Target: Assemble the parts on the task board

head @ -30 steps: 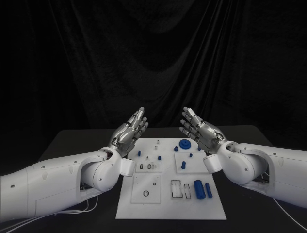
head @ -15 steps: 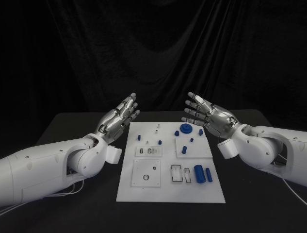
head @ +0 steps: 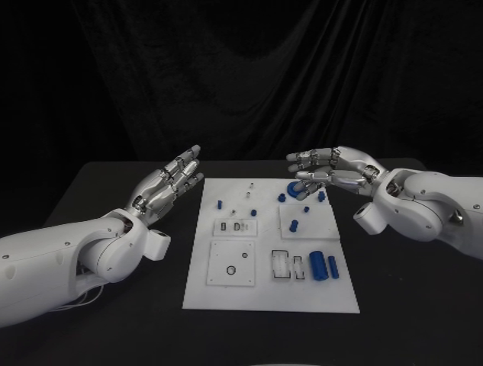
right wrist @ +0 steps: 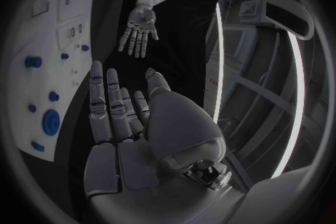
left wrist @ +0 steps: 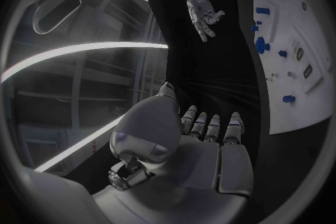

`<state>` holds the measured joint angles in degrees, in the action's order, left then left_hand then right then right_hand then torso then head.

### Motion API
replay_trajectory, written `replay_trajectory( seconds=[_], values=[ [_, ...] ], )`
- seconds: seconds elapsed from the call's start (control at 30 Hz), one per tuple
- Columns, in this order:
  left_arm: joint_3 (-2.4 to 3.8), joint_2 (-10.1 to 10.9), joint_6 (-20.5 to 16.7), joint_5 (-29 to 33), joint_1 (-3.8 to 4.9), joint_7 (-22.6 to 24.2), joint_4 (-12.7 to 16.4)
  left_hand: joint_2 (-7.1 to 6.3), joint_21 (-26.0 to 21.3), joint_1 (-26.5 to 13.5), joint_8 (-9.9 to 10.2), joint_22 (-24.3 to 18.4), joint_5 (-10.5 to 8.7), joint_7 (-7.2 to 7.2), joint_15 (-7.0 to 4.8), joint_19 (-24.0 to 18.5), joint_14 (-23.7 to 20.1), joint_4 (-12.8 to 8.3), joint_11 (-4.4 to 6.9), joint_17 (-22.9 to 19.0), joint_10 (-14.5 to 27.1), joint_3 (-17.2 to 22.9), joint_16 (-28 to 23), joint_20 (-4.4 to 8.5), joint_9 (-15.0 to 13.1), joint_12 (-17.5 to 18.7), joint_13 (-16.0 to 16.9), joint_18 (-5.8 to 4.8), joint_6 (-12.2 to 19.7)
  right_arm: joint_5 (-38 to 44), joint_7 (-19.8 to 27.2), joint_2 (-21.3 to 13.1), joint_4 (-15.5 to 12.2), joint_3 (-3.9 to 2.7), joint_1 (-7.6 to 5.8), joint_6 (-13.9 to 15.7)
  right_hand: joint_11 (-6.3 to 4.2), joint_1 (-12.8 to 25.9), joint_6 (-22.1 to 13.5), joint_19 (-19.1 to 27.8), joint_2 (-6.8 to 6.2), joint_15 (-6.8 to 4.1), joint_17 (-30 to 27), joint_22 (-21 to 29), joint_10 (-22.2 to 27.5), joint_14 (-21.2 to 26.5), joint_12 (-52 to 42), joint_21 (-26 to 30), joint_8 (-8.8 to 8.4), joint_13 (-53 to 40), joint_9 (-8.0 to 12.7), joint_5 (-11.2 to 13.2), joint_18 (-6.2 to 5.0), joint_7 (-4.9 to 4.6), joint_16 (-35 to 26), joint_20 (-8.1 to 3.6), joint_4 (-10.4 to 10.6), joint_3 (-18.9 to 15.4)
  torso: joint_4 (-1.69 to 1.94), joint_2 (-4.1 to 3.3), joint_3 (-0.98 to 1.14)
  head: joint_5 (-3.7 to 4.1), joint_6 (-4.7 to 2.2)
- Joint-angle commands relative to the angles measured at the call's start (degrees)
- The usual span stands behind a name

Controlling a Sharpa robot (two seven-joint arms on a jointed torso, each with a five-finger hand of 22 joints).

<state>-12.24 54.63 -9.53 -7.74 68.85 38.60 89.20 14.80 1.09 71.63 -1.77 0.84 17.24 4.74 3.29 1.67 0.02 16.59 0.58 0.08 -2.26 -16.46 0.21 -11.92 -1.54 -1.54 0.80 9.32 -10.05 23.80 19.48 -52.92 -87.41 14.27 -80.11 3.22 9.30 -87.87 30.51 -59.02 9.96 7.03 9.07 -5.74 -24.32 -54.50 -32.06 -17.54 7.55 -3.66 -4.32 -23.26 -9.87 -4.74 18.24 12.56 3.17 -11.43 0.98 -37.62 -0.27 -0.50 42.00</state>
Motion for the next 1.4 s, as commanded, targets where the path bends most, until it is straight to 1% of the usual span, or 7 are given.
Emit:
replay_trajectory(
  seconds=[0.03,0.2,0.23,0.37,0.6,0.8,1.4],
  values=[
    [0.06,1.2,-2.9,-6.3,0.19,8.6,1.4,-0.10,0.5,0.9,0.1,0.2,0.44,0.71,0.57,0.3,0.0,0.1,-0.23,-0.1,-0.4,0.3,-0.2,-0.34,0.0,-0.3,0.1,1.09,-0.2,24.3,-10.0,0.5,0.4,-0.09,-1.92,3.9,-0.72,-1.5,4.3,-6.0,-1.20,-2.42,0.1,-0.8,-4.6,-7.3,1.0,-1.9,0.33,0.2,-0.3,-0.3,-0.58,0.26,0.6,-2.61,-1.5,1.2,0.53,-1.03,-0.12,0.46,0.86],
    [0.05,2.3,-3.3,-7.3,0.20,8.7,2.3,0.09,0.6,1.8,0.2,0.2,2.41,0.69,0.94,0.4,0.0,0.1,-0.51,-0.1,-0.3,0.6,-0.2,-0.34,0.1,-0.4,0.1,1.06,-0.2,43.1,-15.1,1.1,0.6,-0.09,-4.05,4.6,-2.99,-1.7,11.6,-13.8,-4.00,-5.82,1.5,-3.6,-9.9,-18.1,5.2,-6.7,0.29,0.1,-0.4,-0.5,-0.59,0.64,2.3,-5.96,-1.7,4.7,0.55,-2.06,-0.13,0.30,1.11],
    [0.05,2.4,-3.3,-7.5,0.21,8.7,2.4,0.02,0.6,3.5,0.3,0.2,5.35,0.74,1.14,0.5,0.0,0.0,-0.69,-0.1,-0.2,1.1,-0.2,-0.43,0.1,-0.4,0.0,1.05,-0.1,47.4,-15.9,1.3,0.7,-0.09,-4.35,5.0,-3.78,-1.5,12.2,-16.3,-4.76,-6.98,2.8,-4.9,-11.7,-21.8,5.9,-8.9,0.11,0.1,-0.4,-0.4,-0.58,1.16,4.9,-6.77,-1.6,5.4,0.57,-2.36,-0.16,0.24,1.16],
    [0.05,2.8,-3.5,-7.7,0.20,8.9,2.9,0.00,0.7,3.8,0.3,0.2,5.78,0.75,1.30,0.5,0.0,0.0,-0.69,-0.1,-0.2,1.2,-0.2,-0.51,0.1,-0.4,0.0,1.05,-0.2,60.1,-18.3,2.0,1.0,-0.10,-4.94,6.9,-5.52,0.0,17.2,-18.8,-8.16,-9.20,10.4,-11.9,-17.7,-25.3,12.0,-18.5,-0.62,0.1,-0.3,-0.5,-0.29,1.66,17.0,-8.96,1.1,10.6,0.68,-2.98,-0.23,-0.08,1.86],
    [0.05,4.5,-4.3,-7.9,0.21,9.2,4.5,-0.15,0.9,4.4,0.3,0.3,6.54,0.61,1.55,0.8,0.0,0.1,-0.78,-0.1,-0.2,1.3,-0.2,-0.80,0.0,-0.5,0.0,1.06,-0.5,76.5,-22.5,3.1,1.7,-0.10,-5.26,9.3,-6.41,3.0,19.5,-20.4,-14.86,-10.06,32.8,-51.5,-24.8,-26.4,19.4,-51.4,-3.37,-0.1,-0.4,-0.3,3.78,3.48,41.5,-9.50,6.0,21.4,1.42,-4.50,-0.63,0.66,1.79],
    [0.05,5.7,-4.9,-7.9,0.21,9.4,5.6,-0.22,1.0,4.5,0.2,0.3,6.84,0.52,1.73,0.9,0.1,0.1,-0.78,0.0,-0.3,1.3,-0.2,-0.97,0.0,-0.5,0.0,1.06,-0.6,83.0,-24.2,4.0,2.8,-0.10,-5.28,11.0,-7.05,4.1,20.0,-21.7,-16.40,-10.61,39.0,-59.0,-25.8,-28.1,21.0,-56.9,-3.58,-0.1,-0.5,-0.2,4.81,4.01,46.5,-9.88,6.5,23.4,2.20,-5.74,-0.94,1.39,1.17],
    [0.05,6.1,-4.8,-7.9,0.24,9.7,6.1,-0.35,1.1,5.6,0.2,0.3,8.58,-0.24,2.04,1.0,0.1,0.1,-0.93,0.0,-0.3,1.5,-0.1,-1.31,0.0,-0.6,0.1,1.05,-1.3,85.2,-21.5,7.9,6.7,-0.10,-4.58,13.0,-6.93,6.3,17.6,-22.7,-17.39,-10.58,45.4,-64.5,-27.5,-29.6,22.7,-60.6,-3.94,-0.2,0.1,-0.1,5.63,4.78,51.0,-9.82,7.7,24.3,2.93,-7.24,-1.19,2.69,-0.21]
  ],
)
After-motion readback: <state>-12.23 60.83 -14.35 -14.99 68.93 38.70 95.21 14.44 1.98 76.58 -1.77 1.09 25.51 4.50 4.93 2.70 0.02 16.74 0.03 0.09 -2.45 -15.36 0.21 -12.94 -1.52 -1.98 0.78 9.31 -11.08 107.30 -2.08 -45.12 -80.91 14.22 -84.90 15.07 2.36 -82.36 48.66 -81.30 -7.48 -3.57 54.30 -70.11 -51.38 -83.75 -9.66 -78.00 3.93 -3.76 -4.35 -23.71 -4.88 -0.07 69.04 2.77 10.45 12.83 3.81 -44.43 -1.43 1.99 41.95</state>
